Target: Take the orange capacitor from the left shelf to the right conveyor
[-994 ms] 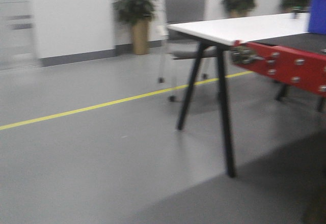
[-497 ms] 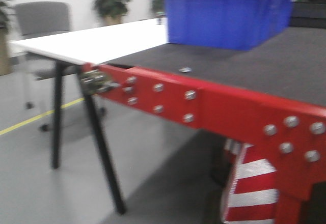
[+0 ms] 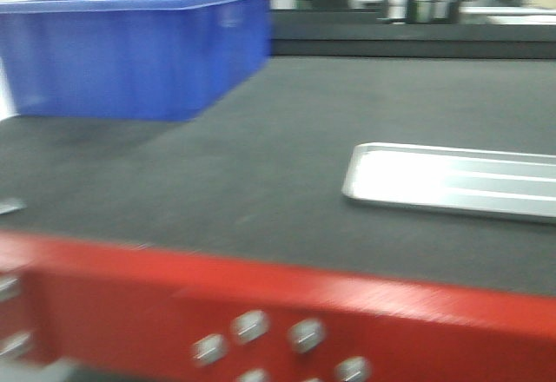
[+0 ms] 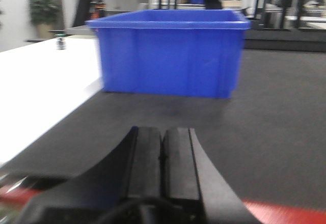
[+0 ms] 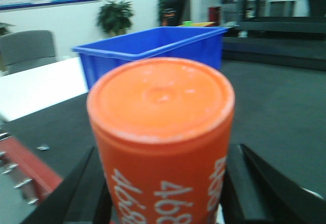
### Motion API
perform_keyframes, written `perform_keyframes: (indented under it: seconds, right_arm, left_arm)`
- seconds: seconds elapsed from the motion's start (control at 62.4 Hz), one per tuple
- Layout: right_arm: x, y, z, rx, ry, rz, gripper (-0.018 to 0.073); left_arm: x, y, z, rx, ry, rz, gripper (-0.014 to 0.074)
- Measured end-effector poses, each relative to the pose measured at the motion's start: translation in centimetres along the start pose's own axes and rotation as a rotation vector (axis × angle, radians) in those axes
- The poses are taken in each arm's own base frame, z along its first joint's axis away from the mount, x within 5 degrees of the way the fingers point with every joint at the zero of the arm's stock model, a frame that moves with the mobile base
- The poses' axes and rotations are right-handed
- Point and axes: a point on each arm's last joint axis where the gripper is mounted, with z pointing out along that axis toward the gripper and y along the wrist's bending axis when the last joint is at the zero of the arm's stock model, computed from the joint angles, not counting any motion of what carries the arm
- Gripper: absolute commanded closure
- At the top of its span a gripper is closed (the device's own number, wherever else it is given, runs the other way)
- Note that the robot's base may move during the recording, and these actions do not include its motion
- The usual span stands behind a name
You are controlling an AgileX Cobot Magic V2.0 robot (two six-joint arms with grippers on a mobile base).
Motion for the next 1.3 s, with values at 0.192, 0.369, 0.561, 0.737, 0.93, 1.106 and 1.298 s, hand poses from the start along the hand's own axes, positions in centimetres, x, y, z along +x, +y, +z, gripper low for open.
perform_keyframes:
  seconds: [0.192,0.369,0.561,0.737,0.93,1.106,1.298]
  right_arm:
    - [0.0,0.0,0.0,0.0,0.0,0.0,0.0502]
    - [0.0,0.0,0.0,0.0,0.0,0.0,0.0502]
    - [0.0,0.0,0.0,0.0,0.0,0.0,0.0502]
    - [0.0,0.0,0.0,0.0,0.0,0.0,0.0502]
    - [-0.7,0.3,0.0,-0.029,-0.072,0.006,0.0502]
    - [-1.6,0.7,0.0,-0.072,-0.171,0.016,0.0502]
    - [-1.4,1.3,3.6,-0.082,-0.061,0.028,0.0502]
  left_arm:
    - [0.0,0.0,0.0,0.0,0.0,0.0,0.0701]
    - [0.0,0.0,0.0,0.0,0.0,0.0,0.0701]
    - [0.0,0.0,0.0,0.0,0.0,0.0,0.0701]
    - [0.0,0.0,0.0,0.0,0.0,0.0,0.0701]
    - [0.0,0.0,0.0,0.0,0.0,0.0,0.0701]
    - [-0.1,0.0,0.0,0.0,-0.006,0.0,0.0701]
    - [0.0,0.0,0.0,0.0,0.0,0.0,0.0701]
